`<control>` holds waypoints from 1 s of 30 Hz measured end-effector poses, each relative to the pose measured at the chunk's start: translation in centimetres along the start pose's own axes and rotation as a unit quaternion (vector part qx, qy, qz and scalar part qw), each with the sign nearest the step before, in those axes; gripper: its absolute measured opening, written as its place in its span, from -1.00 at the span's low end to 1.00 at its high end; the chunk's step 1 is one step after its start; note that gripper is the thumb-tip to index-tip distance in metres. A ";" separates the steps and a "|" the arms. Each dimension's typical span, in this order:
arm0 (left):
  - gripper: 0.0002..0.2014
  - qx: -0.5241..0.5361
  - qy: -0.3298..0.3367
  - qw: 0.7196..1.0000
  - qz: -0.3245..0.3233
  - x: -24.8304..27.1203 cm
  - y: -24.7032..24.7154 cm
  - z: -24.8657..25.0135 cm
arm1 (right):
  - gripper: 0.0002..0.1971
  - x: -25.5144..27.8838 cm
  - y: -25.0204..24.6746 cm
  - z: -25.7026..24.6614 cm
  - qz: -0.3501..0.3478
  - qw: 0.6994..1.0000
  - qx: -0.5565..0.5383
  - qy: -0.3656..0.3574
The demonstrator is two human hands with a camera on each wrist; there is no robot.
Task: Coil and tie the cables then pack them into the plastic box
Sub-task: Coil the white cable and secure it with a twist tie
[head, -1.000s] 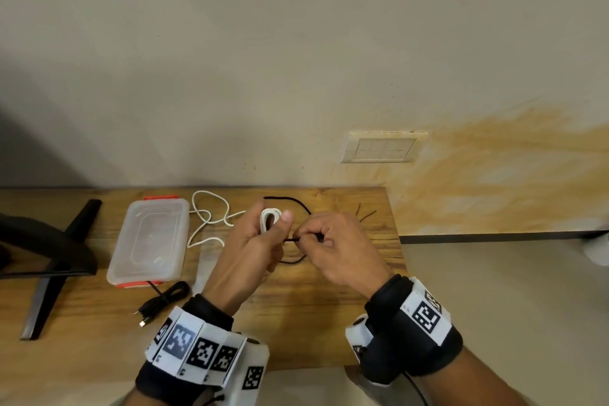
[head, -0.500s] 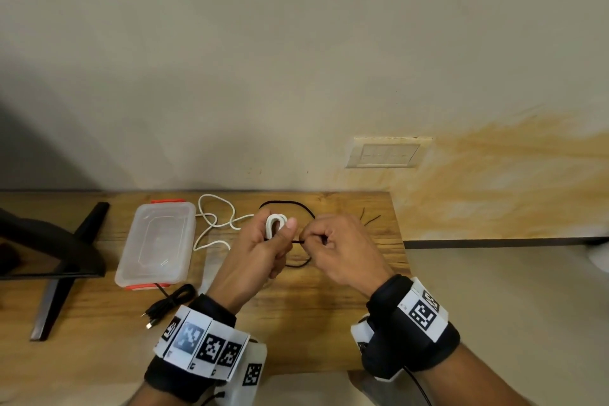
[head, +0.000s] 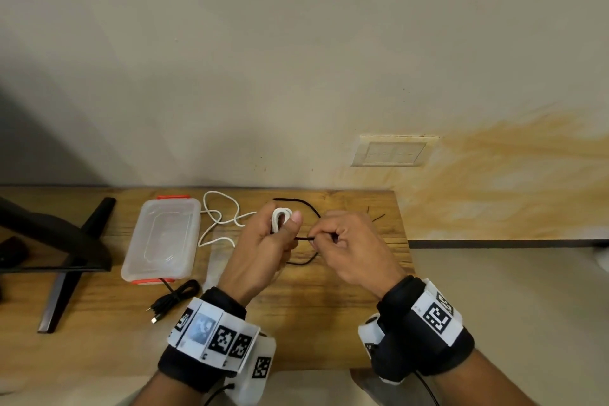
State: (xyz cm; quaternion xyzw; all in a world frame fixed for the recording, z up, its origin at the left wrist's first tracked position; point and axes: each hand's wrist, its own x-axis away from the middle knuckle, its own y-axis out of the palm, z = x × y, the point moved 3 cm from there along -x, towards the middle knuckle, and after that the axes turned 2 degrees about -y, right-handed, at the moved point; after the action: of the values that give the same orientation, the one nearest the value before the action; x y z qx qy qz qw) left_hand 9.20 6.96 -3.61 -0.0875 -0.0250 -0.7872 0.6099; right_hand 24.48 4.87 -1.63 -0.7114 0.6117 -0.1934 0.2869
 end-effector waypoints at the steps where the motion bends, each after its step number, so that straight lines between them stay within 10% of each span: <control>1: -0.70 0.046 -0.018 0.998 -0.025 0.1 0.1 0.2 | -0.74 0.0 -0.1 0.0 0.013 1.000 0.008 -0.001; 16: -0.82 -0.035 0.038 0.994 -0.101 0.5 0.0 -0.3 | -0.69 1.2 0.0 0.7 -0.114 0.990 -0.017 0.082; 30: -0.85 0.081 0.000 0.993 0.089 0.4 -0.1 -0.1 | -0.62 0.5 2.1 -1.8 0.063 0.952 -0.280 0.107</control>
State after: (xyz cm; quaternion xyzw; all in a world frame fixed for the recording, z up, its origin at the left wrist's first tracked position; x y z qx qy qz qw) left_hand 9.03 6.54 -3.60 -0.0392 -0.0810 -0.7255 0.6823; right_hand 21.89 3.87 -1.68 -0.6985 0.7118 -0.0708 0.0211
